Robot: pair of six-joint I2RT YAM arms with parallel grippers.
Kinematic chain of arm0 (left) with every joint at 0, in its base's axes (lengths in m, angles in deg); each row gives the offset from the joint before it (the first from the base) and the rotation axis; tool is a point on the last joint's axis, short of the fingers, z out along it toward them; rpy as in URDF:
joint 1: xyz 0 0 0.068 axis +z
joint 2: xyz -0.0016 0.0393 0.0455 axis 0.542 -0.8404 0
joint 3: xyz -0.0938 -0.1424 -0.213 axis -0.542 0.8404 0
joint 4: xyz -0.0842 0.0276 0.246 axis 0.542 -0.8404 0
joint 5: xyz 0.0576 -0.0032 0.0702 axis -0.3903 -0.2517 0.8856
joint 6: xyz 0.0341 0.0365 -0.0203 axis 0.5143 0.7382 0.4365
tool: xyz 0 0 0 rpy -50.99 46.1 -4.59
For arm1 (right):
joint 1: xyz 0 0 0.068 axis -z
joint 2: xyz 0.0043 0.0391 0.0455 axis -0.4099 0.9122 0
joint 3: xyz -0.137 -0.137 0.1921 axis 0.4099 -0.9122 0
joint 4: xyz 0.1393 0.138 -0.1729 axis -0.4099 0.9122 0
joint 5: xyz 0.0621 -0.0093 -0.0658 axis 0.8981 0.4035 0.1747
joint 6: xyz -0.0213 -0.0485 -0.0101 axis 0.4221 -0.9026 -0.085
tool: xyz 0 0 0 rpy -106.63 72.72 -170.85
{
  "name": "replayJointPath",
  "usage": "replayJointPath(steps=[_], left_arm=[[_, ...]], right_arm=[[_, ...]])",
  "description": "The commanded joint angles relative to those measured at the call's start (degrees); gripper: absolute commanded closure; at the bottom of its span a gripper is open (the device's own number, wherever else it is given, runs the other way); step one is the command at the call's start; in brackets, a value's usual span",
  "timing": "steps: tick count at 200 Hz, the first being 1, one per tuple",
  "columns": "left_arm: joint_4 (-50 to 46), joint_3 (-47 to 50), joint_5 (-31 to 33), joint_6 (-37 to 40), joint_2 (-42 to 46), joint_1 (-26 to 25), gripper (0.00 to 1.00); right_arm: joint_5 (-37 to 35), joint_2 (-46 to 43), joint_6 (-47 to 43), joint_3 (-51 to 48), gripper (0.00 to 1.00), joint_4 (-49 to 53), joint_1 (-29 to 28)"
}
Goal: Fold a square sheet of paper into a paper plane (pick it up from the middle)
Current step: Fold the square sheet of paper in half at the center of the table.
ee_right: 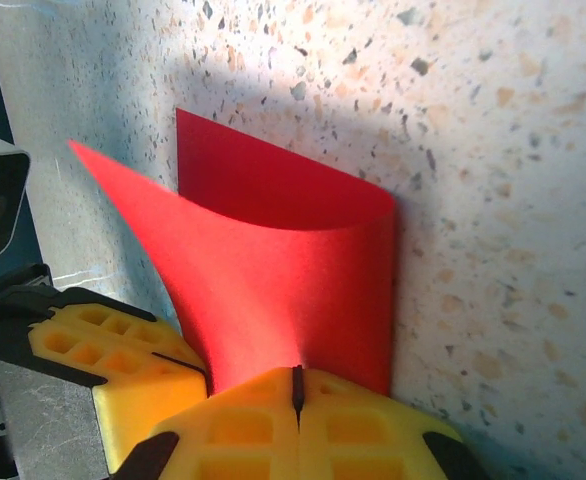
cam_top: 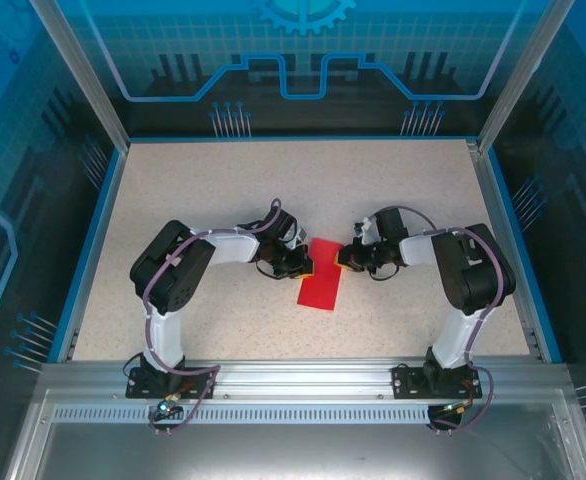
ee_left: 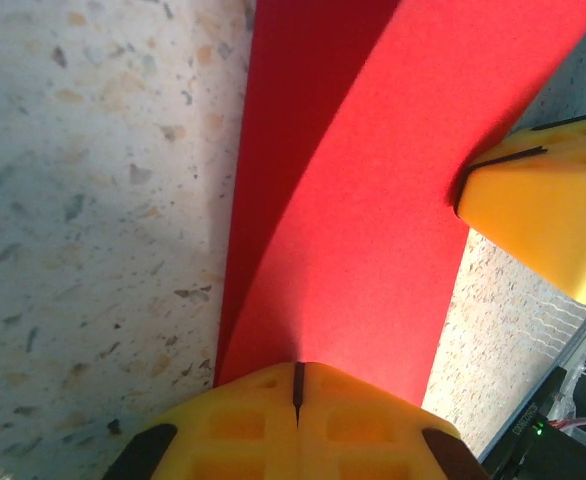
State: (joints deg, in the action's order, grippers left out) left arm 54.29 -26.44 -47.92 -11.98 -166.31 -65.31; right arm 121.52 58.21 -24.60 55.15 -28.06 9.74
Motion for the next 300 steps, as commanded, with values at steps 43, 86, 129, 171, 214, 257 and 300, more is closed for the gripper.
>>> replayJointPath(steps=[43, 86, 129, 171, 214, 257, 300], left_arm=[[-7.28, 2.64, 7.20, 1.46, -4.79, -0.45, 1.00], [-7.56, 2.33, 7.20, 1.62, -4.77, -0.44, 1.00], [-7.55, 2.43, 7.20, 1.59, -4.97, -0.40, 1.00], [-7.97, 2.39, 7.47, 1.76, -5.05, -0.39, 1.00], [-8.07, 2.26, 7.45, 1.83, -5.21, -0.42, 1.00], [-8.02, 2.34, 7.47, 1.80, -5.20, -0.45, 1.00], [-8.02, 2.31, 7.46, 1.95, -5.24, -0.45, 1.00]], right_arm=[[0.55, -3.55, -0.97, 3.08, 1.00, 4.75, 1.68], [1.86, 0.95, -1.42, 4.47, 1.00, 4.11, 2.68], [-1.05, 4.21, -2.27, 4.72, 1.00, 5.42, 2.80], [1.77, -0.21, -1.48, 7.71, 1.00, 6.53, 3.38], [2.16, 1.57, -2.28, 11.01, 1.00, 8.25, 4.09], [0.39, 5.58, -2.22, 10.08, 1.00, 7.50, 4.09], [-3.36, 7.67, -3.43, 9.84, 1.00, 8.97, 4.11]])
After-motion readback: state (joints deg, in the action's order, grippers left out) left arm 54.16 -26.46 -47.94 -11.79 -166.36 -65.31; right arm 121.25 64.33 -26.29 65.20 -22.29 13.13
